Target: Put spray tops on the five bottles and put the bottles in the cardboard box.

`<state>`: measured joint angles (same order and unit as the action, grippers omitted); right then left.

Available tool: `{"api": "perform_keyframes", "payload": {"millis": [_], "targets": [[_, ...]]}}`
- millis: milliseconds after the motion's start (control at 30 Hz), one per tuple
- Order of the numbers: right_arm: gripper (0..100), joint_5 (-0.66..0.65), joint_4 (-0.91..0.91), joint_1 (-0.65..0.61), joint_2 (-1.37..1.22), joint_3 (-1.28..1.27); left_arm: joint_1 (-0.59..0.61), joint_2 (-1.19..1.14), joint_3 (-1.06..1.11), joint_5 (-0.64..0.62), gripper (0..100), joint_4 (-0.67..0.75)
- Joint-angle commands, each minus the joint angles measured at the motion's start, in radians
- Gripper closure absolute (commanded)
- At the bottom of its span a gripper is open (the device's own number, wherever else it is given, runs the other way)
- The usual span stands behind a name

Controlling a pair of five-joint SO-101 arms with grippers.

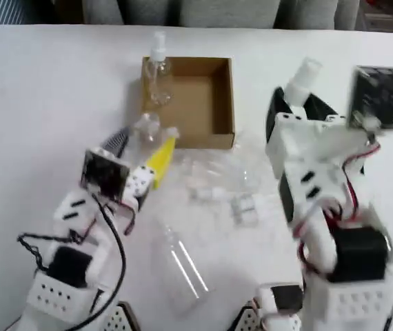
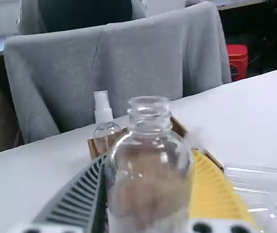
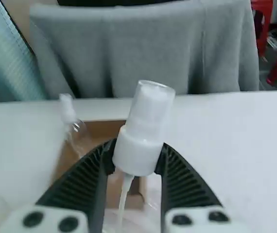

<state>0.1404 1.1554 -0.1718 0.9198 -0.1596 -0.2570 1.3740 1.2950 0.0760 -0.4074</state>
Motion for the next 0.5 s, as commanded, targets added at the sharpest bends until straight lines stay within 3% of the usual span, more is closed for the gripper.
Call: {"api": "perform_keyframes", "payload": {"millis": [0,200,300,467], "targets": [[98.2,0.040,-0.076,-0.177,0.054,0.078,-0.038,0.182,0.129,-0.005,98,0.066],[98.2,0.032,-0.374,-0.378,0.044,0.077,-0.039,0.386,0.310,-0.005,98,0.061],[98.2,-0.078,-0.529,-0.432,-0.021,0.077,-0.035,0.453,0.368,-0.005,98,0.061],[98.2,-0.190,-0.556,-0.507,-0.117,0.071,-0.030,0.458,0.381,-0.005,98,0.061]]}}
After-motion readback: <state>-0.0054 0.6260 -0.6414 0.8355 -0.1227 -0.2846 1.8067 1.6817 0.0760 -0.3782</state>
